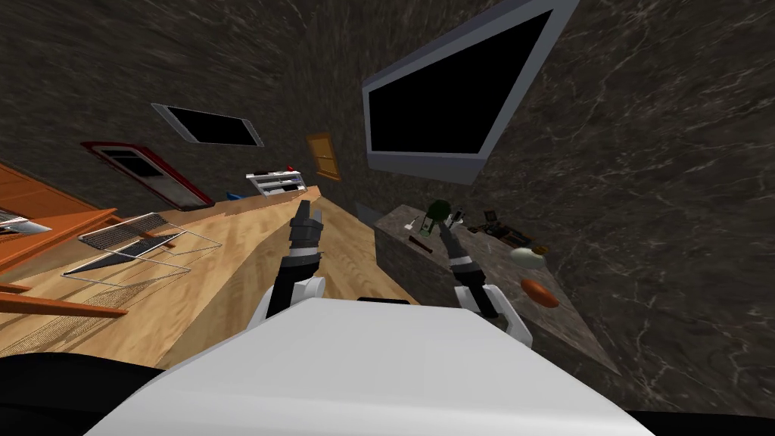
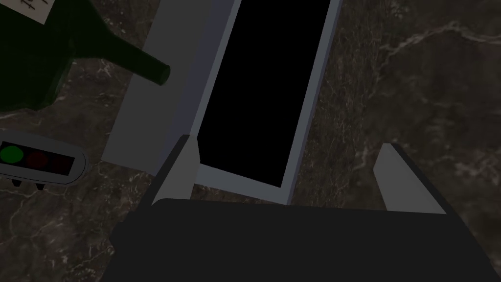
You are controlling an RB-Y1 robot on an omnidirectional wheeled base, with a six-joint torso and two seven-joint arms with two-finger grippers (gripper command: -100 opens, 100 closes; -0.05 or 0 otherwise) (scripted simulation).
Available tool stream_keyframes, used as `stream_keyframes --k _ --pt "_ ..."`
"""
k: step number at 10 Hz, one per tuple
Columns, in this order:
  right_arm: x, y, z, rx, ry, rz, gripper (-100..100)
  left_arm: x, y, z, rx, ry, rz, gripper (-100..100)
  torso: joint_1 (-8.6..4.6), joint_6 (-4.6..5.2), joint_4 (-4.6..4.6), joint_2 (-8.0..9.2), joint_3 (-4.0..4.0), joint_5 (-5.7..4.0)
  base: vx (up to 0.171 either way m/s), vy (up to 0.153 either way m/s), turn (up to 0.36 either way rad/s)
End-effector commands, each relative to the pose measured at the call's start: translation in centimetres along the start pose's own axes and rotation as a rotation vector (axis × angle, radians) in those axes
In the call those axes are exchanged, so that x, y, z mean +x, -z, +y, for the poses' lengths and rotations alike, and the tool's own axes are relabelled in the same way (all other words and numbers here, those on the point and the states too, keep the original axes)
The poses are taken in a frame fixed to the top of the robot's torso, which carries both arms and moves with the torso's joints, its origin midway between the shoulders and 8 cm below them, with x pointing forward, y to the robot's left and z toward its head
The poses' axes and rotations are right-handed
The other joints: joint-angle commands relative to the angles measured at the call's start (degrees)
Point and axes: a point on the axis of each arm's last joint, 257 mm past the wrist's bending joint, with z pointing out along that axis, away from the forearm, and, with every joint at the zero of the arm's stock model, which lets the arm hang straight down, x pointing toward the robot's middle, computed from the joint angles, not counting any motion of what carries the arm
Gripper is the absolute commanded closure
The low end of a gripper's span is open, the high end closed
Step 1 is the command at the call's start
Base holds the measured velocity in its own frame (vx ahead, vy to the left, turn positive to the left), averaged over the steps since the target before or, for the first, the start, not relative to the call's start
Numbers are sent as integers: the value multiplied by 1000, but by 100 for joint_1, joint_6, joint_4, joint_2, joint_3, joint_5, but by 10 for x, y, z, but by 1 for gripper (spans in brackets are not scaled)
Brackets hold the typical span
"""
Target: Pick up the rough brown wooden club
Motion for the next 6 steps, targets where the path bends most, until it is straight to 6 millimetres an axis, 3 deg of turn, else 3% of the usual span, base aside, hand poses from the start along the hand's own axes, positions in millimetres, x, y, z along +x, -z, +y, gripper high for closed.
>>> stream_keyframes --k 1,6 --pt "13 -2 -10 -8 52 65 -100 0 0 0 0 0 0 0 0 0 0 0 0 0 121 172 -188" --pt "37 -2 -24 -26 183 186 -100 0 0 0 0 0 0 0 2 0 -2 -8 -5 1 88 118 -75"
